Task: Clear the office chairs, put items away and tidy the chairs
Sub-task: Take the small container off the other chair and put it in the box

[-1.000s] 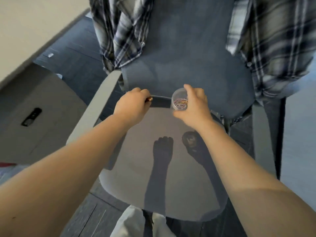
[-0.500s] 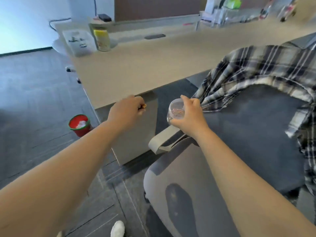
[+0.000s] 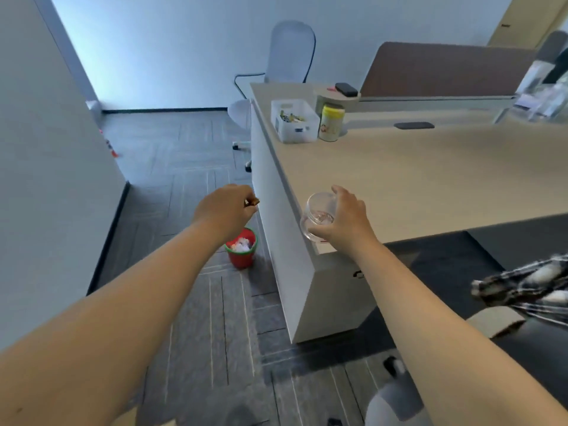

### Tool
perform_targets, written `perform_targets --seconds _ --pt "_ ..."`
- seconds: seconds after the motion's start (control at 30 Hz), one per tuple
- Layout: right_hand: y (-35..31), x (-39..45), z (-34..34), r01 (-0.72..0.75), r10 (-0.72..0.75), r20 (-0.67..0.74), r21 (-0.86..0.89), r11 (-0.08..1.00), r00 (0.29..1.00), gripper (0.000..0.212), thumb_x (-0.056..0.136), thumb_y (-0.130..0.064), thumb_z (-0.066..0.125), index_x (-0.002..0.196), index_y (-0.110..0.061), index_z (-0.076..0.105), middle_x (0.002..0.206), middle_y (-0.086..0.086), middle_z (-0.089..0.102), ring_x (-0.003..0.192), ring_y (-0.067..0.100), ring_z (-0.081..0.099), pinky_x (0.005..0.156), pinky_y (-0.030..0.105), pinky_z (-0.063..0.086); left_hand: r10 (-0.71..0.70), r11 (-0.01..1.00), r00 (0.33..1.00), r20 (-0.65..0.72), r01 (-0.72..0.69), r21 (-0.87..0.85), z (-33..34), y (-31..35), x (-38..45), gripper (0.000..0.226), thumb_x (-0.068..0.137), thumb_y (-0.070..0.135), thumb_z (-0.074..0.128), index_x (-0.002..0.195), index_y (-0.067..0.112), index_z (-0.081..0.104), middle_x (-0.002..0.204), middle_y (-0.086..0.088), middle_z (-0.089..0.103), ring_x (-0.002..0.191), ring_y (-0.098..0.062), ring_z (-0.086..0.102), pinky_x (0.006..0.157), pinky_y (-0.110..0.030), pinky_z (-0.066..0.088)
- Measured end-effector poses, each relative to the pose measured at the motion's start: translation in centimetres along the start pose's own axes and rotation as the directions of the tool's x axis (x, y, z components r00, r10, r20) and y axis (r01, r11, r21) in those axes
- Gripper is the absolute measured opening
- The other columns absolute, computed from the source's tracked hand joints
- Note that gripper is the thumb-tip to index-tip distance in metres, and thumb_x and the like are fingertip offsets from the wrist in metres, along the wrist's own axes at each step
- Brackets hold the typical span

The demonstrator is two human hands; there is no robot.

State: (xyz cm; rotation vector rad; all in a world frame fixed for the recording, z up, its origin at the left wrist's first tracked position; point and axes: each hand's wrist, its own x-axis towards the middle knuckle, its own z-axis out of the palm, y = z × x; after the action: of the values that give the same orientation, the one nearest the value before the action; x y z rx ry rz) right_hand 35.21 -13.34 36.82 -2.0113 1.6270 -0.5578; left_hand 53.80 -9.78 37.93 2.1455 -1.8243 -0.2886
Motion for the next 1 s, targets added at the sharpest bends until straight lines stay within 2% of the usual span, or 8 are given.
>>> perform_targets --seconds 0.23,0.43,0.73,1.0 --pt "-6.5 8.5 4.0 -0.011 0.011 0.012 0.019 1.0 1.0 0.076 0.079 -0.023 0.067 0.141 -0.007 0.026 0.141 0.016 0.035 0.13 0.033 0.03 0.107 0.037 0.031 -0.013 1.0 1.0 -0.008 0.013 -0.009 -2.7 -7.7 7.6 0.026 0.095 0.026 0.048 0.114 0.011 0.059 0.118 -0.01 0.06 0.103 -0.028 0.057 0.077 -0.03 0.039" --pt "-8.2 17.6 5.7 -0.03 0.03 -0.027 -0.001 1.0 0.999 0.08 0.076 -0.02 0.068 0.142 -0.009 0.025 0.141 0.016 0.032 0.13 0.033 0.03 0.107 0.038 0.033 -0.006 1.0 1.0 -0.005 0.005 -0.028 -3.1 -10.4 15.8 0.027 0.095 0.024 0.048 0.115 0.009 0.058 0.117 -0.011 0.06 0.105 -0.029 0.056 0.086 -0.036 0.045" --pt "-6.9 36.1 5.9 -0.065 0.06 -0.109 -0.045 0.997 0.992 0.076 0.071 -0.035 0.074 0.134 -0.009 0.038 0.133 0.013 0.048 0.124 0.033 0.038 0.101 0.043 0.039 0.019 0.999 1.0 0.01 -0.019 -0.032 -2.1 -10.2 34.6 0.028 0.096 0.023 0.046 0.118 0.009 0.057 0.119 -0.011 0.06 0.107 -0.028 0.056 0.088 -0.036 0.045" --pt "-5.4 48.0 5.4 -0.158 0.151 -0.134 -0.048 0.986 0.979 0.072 0.072 -0.02 0.072 0.134 -0.007 0.036 0.135 0.015 0.041 0.125 0.032 0.034 0.101 0.038 0.036 0.073 0.996 0.994 0.08 -0.069 -0.061 -0.7 -9.6 48.3 0.027 0.096 0.022 0.046 0.116 0.009 0.059 0.118 -0.011 0.06 0.106 -0.028 0.056 0.08 -0.031 0.042"
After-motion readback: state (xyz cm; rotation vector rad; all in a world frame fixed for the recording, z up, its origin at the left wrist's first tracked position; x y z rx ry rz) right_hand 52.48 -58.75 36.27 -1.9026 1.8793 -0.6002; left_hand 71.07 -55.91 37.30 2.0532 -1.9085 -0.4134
